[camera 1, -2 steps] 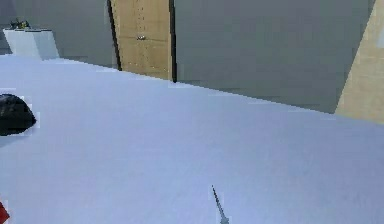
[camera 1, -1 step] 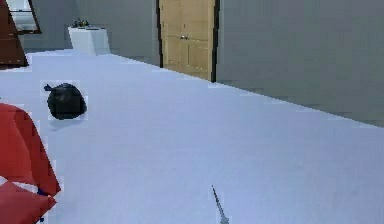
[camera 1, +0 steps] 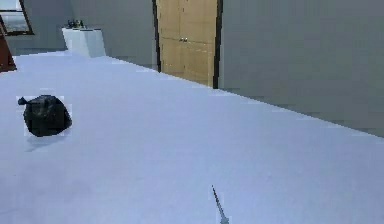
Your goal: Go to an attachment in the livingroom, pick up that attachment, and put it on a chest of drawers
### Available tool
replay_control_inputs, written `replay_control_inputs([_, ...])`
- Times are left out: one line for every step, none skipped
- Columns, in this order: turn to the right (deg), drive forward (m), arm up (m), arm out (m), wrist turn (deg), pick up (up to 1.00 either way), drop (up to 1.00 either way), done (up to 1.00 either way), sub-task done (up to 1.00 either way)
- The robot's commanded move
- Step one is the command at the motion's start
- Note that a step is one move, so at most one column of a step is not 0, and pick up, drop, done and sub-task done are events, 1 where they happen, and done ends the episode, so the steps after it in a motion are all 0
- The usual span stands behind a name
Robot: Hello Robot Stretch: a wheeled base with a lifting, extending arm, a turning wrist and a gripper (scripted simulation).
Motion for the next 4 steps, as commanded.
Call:
replay_control_inputs([-12.0, 0.0, 0.0, 0.0, 0.0, 0.0, 0.0, 0.0, 0.0])
replay_control_inputs([0.0, 0.65, 0.0, 0.0, 0.0, 0.0, 0.0, 0.0, 0.0])
replay_control_inputs([-36.0, 0.0, 0.0, 0.0, 0.0, 0.0, 0.0, 0.0, 0.0])
replay_control_inputs([0.0, 0.2, 0.0, 0.0, 0.0, 0.0, 0.0, 0.0, 0.0])
